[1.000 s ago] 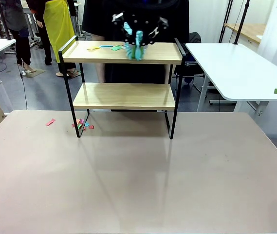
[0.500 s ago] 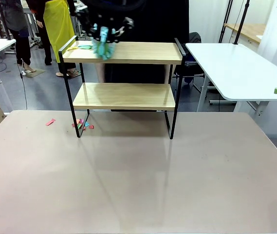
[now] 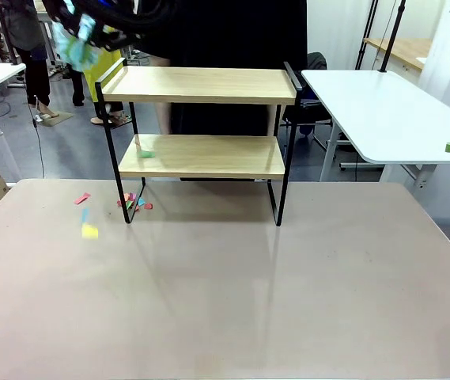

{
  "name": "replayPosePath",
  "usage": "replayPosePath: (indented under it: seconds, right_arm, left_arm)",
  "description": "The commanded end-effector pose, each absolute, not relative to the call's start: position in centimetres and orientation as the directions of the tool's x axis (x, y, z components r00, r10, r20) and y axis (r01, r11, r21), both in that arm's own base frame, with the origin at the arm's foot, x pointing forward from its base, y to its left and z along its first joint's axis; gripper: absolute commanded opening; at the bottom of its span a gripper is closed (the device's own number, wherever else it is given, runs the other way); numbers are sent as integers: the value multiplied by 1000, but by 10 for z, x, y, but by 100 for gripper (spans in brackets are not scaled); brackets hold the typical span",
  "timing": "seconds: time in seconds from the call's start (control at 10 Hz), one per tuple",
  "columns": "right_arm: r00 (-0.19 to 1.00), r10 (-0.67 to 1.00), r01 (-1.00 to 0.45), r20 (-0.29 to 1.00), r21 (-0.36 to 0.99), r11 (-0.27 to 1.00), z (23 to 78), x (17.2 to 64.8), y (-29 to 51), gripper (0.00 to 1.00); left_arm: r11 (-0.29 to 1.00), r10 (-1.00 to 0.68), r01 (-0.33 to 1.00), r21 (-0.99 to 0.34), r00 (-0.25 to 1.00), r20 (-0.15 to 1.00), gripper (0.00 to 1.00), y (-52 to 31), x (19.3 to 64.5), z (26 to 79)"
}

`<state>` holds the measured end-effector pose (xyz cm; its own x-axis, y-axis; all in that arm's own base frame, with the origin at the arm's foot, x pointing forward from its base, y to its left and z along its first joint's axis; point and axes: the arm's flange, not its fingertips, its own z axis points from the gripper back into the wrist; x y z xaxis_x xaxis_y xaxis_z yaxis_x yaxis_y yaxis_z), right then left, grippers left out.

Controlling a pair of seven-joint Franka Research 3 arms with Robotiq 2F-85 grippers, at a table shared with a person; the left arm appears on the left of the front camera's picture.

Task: Clean the shelf.
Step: Clean the specific section of the Shelf indicated by the human with the Duster.

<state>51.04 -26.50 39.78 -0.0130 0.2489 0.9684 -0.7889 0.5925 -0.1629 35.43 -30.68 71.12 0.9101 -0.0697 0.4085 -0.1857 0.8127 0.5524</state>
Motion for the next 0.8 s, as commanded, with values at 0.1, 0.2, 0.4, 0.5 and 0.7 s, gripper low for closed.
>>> replayPosePath:
  seconds: [0.1, 0.2, 0.4, 0.5, 0.7]
  right_arm:
    - [5, 263, -784, 965, -159, 599, 404, 510, -260, 100]
    - [5, 263, -784, 965, -159, 599, 404, 510, -260, 100]
    - [5, 263, -784, 965, -159, 599, 404, 510, -260, 100]
    - [5, 263, -784, 965, -159, 599, 404, 510, -260, 100]
    - [5, 263, -784, 965, -159, 599, 404, 510, -260, 100]
  left_arm:
    - [814, -130, -191, 549, 861, 491, 13, -310, 317, 735]
    - [847, -136, -161, 506, 856, 498, 13, -309, 308, 740]
    - [816, -120, -193, 544, 866, 486, 13, -319, 311, 740]
    - [816, -120, -193, 544, 866, 486, 13, -319, 311, 740]
    - [839, -116, -176, 515, 866, 486, 13, -322, 307, 742]
